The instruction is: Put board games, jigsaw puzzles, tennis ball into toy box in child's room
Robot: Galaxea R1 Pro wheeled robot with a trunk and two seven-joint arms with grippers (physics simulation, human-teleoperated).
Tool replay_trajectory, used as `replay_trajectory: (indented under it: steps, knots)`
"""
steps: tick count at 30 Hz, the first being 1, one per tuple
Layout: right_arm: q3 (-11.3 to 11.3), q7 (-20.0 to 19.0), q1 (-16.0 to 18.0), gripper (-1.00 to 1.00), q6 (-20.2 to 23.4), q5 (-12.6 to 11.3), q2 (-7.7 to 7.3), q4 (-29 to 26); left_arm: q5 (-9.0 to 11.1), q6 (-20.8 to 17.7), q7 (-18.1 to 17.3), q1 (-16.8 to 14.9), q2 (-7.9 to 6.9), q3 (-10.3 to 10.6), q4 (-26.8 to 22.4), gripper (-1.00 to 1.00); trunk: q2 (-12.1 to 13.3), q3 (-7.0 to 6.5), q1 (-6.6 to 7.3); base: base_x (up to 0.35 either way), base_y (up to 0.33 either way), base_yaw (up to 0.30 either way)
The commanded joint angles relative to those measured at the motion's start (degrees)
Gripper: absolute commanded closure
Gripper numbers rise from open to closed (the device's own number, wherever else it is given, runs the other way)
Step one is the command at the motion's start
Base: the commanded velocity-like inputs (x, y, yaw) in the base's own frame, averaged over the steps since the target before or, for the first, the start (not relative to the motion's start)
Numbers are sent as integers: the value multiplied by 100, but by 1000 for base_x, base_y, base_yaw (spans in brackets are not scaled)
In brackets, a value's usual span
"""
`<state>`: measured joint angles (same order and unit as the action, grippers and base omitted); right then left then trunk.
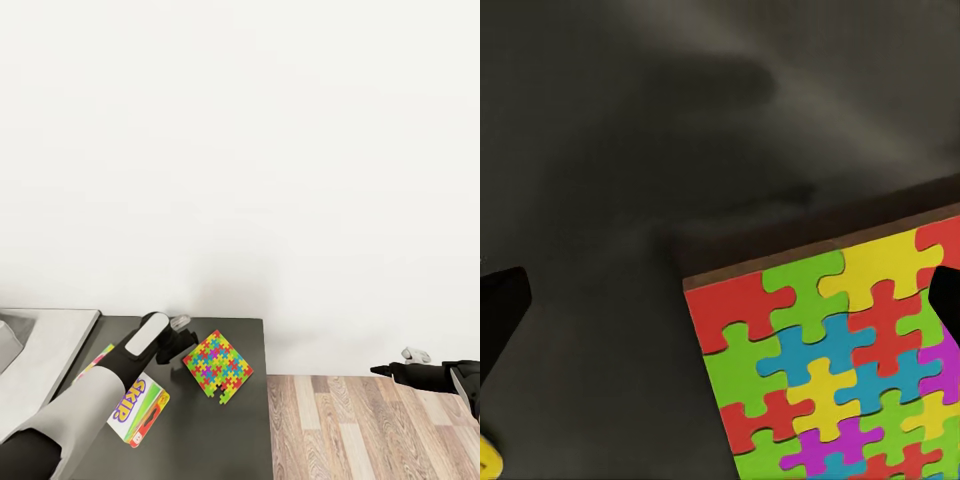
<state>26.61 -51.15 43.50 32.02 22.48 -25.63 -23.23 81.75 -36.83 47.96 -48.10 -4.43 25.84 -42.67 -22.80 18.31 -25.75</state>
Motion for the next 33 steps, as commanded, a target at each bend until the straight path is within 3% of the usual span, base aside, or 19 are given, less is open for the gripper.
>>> replay_trajectory:
  steps: [1,21,33]
  knots:
    - [48,-40,7,-100,41,46,5,-7,29,22,5,-6,-7,31,17,-100,-11,11,-3,0,0,0]
    - [45,-217,9,-100,41,47,-2,-7,-16,122,-329,-6,-6,52,195,-100,-11,11,-3,0,0,0]
    - [38,-361,9,-100,41,54,-4,-7,-32,196,-829,-6,-2,64,641,-100,-11,11,-3,0,0,0]
